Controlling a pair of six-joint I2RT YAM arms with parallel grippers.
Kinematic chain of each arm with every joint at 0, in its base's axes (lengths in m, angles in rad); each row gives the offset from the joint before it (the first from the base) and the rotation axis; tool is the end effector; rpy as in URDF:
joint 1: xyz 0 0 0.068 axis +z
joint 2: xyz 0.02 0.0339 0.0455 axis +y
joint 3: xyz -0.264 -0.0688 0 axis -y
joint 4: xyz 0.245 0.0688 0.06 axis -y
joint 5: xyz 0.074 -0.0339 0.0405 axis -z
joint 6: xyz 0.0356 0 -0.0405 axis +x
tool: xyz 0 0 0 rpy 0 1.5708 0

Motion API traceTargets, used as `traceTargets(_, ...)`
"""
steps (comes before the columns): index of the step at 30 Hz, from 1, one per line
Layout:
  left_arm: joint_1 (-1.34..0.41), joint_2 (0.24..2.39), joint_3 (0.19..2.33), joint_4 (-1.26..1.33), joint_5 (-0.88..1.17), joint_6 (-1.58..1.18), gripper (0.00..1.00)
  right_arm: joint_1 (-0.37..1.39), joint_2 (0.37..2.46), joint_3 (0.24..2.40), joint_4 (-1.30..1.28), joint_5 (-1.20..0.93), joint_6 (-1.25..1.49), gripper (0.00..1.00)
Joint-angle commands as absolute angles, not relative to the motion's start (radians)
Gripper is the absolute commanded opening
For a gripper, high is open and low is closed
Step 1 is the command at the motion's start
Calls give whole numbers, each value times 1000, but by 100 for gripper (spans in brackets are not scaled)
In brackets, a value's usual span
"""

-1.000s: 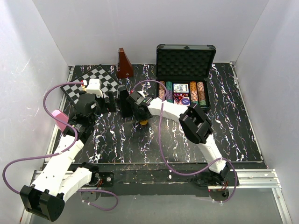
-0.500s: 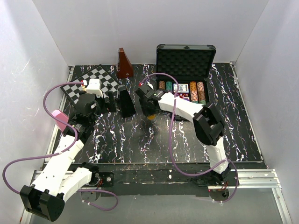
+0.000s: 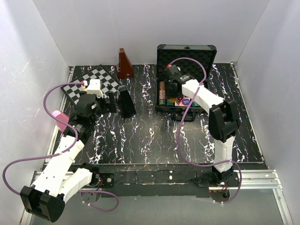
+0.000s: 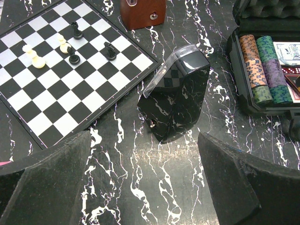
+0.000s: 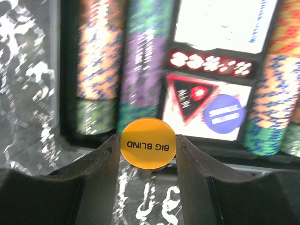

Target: Pack up texas hold em set

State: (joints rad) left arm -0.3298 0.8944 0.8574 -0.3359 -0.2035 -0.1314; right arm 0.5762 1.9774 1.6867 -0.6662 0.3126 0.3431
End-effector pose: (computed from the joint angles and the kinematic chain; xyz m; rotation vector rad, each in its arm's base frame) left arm 0.1946 -0.0590 0.3306 0.0574 1.9363 -0.1094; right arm 0.3736 0.2297 0.2551 -0.1639 2.4565 -0.0015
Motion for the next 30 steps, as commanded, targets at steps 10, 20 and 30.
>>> traceTargets(10, -331, 902, 859, -333, -224, -120, 98, 345, 2066, 1793, -584, 341, 221, 46)
traceTargets(20, -331, 910, 859, -334, -222, -120, 98, 299, 2206, 1922, -604, 359, 187, 45)
traceTargets(30, -331, 919, 859, -333, -219, -121, 98, 298, 2263, 1968, -600, 344, 190, 45)
